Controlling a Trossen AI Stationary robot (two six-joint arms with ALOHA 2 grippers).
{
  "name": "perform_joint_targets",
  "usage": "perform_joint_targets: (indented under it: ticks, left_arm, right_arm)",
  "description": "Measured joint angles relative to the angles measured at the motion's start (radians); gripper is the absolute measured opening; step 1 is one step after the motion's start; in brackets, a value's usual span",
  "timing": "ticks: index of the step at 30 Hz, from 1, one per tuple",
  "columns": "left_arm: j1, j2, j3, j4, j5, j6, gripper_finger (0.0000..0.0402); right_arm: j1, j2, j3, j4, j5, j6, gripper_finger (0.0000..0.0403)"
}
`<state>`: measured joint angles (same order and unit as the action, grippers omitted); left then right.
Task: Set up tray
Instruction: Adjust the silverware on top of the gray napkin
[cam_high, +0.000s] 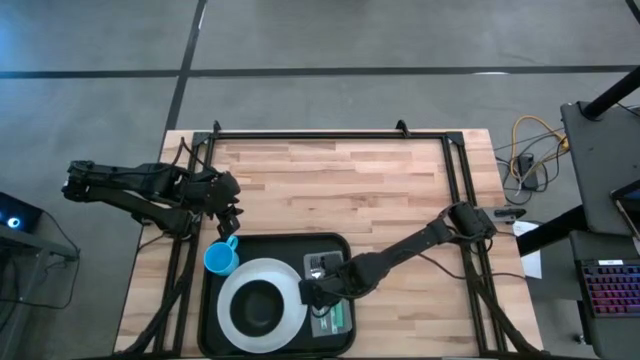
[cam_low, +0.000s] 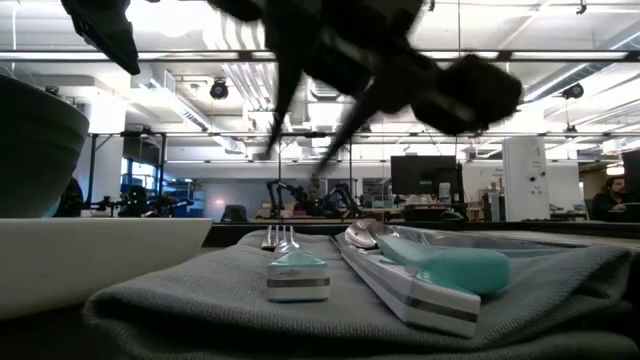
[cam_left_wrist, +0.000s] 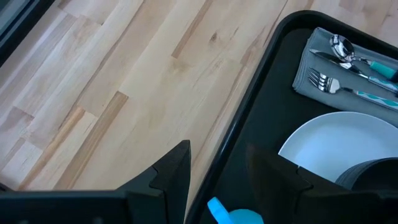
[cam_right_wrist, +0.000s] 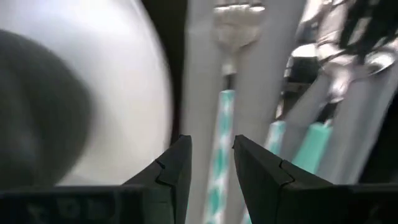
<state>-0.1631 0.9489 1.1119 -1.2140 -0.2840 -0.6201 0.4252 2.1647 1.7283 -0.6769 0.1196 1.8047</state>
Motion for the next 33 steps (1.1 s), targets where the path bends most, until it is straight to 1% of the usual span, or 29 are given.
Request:
perform_joint_targets:
  ticks: [6, 9, 11, 13, 16, 19, 22, 26, 29, 33]
  left_arm:
    - [0.0, 0.0, 0.0, 0.0, 0.0, 0.0, 0.0137]
    - [0.0, 0.0, 0.0, 0.0, -0.004, 0.0, 0.0137]
    - [0.0, 0.0, 0.0, 0.0, -0.005, 0.0, 0.0137]
    - [0.0, 0.0, -0.002, -0.001, -0.005, 0.001, 0.0137]
    - [0.0, 0.0, -0.007, -0.001, -0.006, 0.001, 0.0137]
    - [0.0, 0.0, -0.008, 0.0, -0.006, 0.001, 0.0137]
    - [0.0, 0.0, -0.008, 0.0, -0.007, 0.001, 0.0137]
    - [0.0, 0.0, -0.009, -0.001, -0.008, 0.001, 0.0137]
    - [0.0, 0.0, -0.013, -0.001, -0.008, 0.001, 0.0137]
    - [0.0, 0.0, -0.014, -0.001, -0.008, 0.001, 0.0137]
  right_arm:
    - [0.015, -0.001, 0.088, 0.001, 0.015, 0.016, 0.0109]
    - [0.017, -0.002, 0.105, -0.067, 0.045, 0.001, 0.0109]
    - [0.015, 0.01, 0.102, -0.116, 0.024, 0.017, 0.0109]
    - [0.013, 0.028, 0.102, -0.109, -0.005, 0.022, 0.0109]
    - [0.016, 0.057, 0.156, -0.116, 0.005, -0.004, 0.0109]
    - [0.016, 0.109, 0.227, -0.187, -0.015, -0.022, 0.0109]
    - [0.015, 0.169, 0.306, -0.318, -0.015, -0.03, 0.0109]
    - [0.015, 0.206, 0.396, -0.458, -0.037, -0.055, 0.0109]
    - [0.016, 0.236, 0.423, -0.495, -0.05, -0.062, 0.0109]
    - [0.015, 0.239, 0.433, -0.49, -0.049, -0.062, 0.0108]
